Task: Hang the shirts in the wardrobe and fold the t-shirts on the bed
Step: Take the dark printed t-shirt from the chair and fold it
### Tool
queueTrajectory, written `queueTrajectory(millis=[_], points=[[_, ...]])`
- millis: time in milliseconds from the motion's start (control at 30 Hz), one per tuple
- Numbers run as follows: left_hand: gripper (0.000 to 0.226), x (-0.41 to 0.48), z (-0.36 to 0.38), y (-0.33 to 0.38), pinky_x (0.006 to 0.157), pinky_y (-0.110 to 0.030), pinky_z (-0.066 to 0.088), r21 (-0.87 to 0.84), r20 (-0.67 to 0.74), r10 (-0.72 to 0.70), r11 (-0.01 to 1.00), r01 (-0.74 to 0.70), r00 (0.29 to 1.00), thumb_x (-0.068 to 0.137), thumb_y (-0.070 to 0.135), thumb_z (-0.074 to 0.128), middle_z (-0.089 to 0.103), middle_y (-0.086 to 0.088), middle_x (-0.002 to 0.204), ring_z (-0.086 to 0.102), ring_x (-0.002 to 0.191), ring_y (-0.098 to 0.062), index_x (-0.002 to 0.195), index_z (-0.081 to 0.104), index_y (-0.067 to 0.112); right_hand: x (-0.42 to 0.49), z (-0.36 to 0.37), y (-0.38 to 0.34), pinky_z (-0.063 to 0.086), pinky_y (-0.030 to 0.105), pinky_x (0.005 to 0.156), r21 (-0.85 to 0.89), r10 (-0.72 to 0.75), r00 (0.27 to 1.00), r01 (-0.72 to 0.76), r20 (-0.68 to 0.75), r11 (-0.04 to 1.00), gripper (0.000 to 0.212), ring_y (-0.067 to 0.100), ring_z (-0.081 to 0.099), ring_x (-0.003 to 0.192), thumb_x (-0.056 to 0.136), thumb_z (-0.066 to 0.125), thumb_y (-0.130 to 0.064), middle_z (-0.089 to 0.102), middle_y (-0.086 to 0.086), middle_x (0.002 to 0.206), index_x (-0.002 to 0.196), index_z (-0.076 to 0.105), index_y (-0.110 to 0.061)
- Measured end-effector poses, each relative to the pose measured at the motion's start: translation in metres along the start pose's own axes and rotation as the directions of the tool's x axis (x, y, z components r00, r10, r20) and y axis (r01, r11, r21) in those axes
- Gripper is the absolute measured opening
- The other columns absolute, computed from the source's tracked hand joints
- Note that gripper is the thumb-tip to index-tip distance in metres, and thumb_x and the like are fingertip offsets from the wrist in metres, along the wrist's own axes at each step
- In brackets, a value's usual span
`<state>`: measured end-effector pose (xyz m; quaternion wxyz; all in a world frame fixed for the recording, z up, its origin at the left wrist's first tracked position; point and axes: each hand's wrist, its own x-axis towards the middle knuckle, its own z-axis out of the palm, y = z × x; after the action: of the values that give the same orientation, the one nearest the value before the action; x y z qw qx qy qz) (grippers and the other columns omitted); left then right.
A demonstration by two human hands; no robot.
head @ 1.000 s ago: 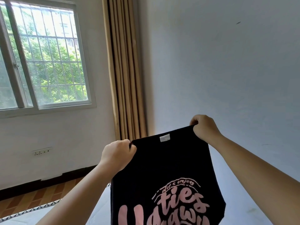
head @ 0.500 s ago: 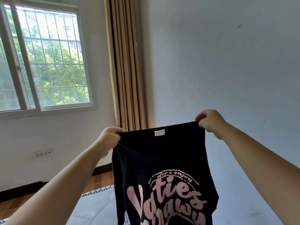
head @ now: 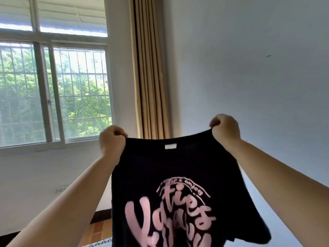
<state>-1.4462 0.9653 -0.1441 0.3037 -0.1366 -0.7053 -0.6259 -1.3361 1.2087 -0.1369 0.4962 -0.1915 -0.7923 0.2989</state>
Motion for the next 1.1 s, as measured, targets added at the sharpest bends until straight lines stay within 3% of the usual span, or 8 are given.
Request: queueTrajectory(millis=[67, 200, 300, 567, 667, 733, 867, 1100], points=[[0.039, -0.001, -0.007, 0.003, 0.053, -0.016, 0.036, 0.076, 0.027, 0.106, 0.991, -0.108, 0.994, 0.066, -0.022, 0.036, 0.053, 0.001, 0.063, 0.047, 0.062, -0.011, 0.059, 0.053, 0.013, 0.001, 0.003, -0.011, 0.038, 0.025, 0.072, 0.049, -0.075, 0.996, 0.077, -0.038, 0.996, 0.031, 0.023, 0.054, 0.085, 0.077, 0.038, 0.011, 0.062, 0.008, 0.091, 0.085, 0.059, -0.011], [0.04, 0.003, -0.026, -0.013, 0.056, -0.021, 0.04, 0.109, 0.035, 0.07, 0.991, -0.074, 0.997, 0.067, -0.021, 0.038, 0.056, -0.001, 0.065, 0.049, 0.064, -0.013, 0.059, 0.055, 0.014, -0.009, 0.012, -0.003, 0.042, 0.028, 0.079, -0.171, -0.024, 0.959, 0.075, 0.281, 0.982, 0.031, 0.03, 0.057, 0.097, 0.083, 0.041, 0.007, 0.064, 0.016, 0.106, 0.094, 0.066, -0.007], [0.04, 0.009, -0.045, -0.011, 0.058, -0.021, 0.041, 0.005, 0.004, 0.069, 0.998, -0.069, 0.998, 0.068, -0.022, 0.037, 0.055, -0.003, 0.065, 0.049, 0.063, -0.013, 0.06, 0.054, 0.013, -0.006, 0.002, -0.003, 0.039, 0.026, 0.069, 0.014, -0.063, 0.978, 0.062, 0.2, 0.998, 0.023, 0.024, 0.056, 0.084, 0.081, 0.046, 0.007, 0.062, 0.008, 0.086, 0.078, 0.06, -0.012], [0.032, 0.015, -0.084, 0.004, 0.053, -0.024, 0.03, 0.098, 0.107, 0.213, 0.97, -0.224, 0.971, 0.075, -0.014, 0.038, 0.042, -0.007, 0.054, 0.039, 0.055, -0.016, 0.054, 0.051, 0.006, -0.005, -0.022, -0.022, 0.023, 0.025, 0.048, 0.075, -0.093, 0.79, 0.059, 0.606, 0.995, 0.024, 0.013, 0.026, 0.048, 0.085, 0.039, 0.002, 0.032, -0.002, 0.053, 0.064, 0.037, -0.009], [0.025, 0.02, -0.095, 0.003, 0.052, -0.026, 0.027, 0.039, 0.214, 0.113, 0.992, -0.124, 0.97, 0.081, 0.006, 0.05, 0.034, -0.006, 0.052, 0.035, 0.055, -0.018, 0.057, 0.047, 0.005, -0.015, -0.025, -0.033, 0.023, 0.025, 0.046, 0.165, -0.202, 0.704, 0.122, 0.681, 0.979, 0.035, 0.011, 0.025, 0.045, 0.087, 0.038, 0.0, 0.032, -0.004, 0.051, 0.055, 0.032, -0.014], [0.039, 0.022, -0.107, 0.004, 0.051, -0.022, 0.037, -0.006, 0.379, -0.014, 1.0, 0.018, 0.925, 0.085, 0.031, 0.062, 0.043, -0.004, 0.049, 0.042, 0.051, -0.019, 0.058, 0.048, 0.006, -0.021, -0.03, -0.041, 0.031, 0.021, 0.042, 0.307, -0.193, 0.581, -0.105, 0.791, 0.946, 0.039, 0.009, 0.036, 0.04, 0.095, 0.04, -0.016, 0.04, -0.001, 0.051, 0.057, 0.045, -0.012], [0.083, 0.017, -0.134, -0.001, 0.052, -0.021, 0.045, 0.128, 0.605, -0.095, 0.992, 0.02, 0.791, 0.03, 0.081, 0.072, 0.055, -0.004, 0.056, 0.054, 0.051, -0.016, 0.064, 0.058, 0.006, -0.024, -0.034, -0.049, 0.043, 0.018, 0.046, 0.3, -0.212, 0.393, -0.177, 0.895, 0.938, 0.044, 0.012, 0.056, 0.049, 0.087, 0.055, -0.047, 0.058, 0.003, 0.059, 0.069, 0.063, -0.007], [0.096, 0.014, -0.163, -0.005, 0.06, -0.024, 0.053, 0.192, 0.653, -0.134, 0.981, 0.008, 0.745, 0.013, 0.065, 0.085, 0.064, -0.006, 0.069, 0.063, 0.063, -0.017, 0.083, 0.066, 0.002, -0.02, -0.021, -0.054, 0.052, 0.02, 0.055, 0.329, -0.213, 0.527, -0.136, 0.823, 0.935, 0.011, 0.015, 0.069, 0.066, 0.084, 0.067, -0.013, 0.072, 0.006, 0.078, 0.093, 0.069, -0.008]])
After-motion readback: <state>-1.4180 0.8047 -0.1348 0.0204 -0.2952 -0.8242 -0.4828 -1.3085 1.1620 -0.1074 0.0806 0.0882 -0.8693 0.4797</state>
